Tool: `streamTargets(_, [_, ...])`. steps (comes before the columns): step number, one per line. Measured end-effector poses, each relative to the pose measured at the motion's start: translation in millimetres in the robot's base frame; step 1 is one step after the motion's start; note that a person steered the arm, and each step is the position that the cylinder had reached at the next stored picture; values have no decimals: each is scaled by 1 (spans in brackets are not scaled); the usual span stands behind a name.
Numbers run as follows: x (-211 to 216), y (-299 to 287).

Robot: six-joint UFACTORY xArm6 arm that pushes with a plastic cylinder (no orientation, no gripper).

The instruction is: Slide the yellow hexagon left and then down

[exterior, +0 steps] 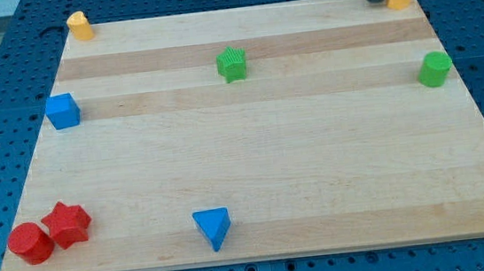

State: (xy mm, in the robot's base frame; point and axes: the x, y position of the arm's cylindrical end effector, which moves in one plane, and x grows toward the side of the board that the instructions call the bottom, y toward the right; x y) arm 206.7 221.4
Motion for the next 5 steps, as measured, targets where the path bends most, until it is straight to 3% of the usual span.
streamTargets(1, [-14,-25])
streamTargets(5, [-9,21])
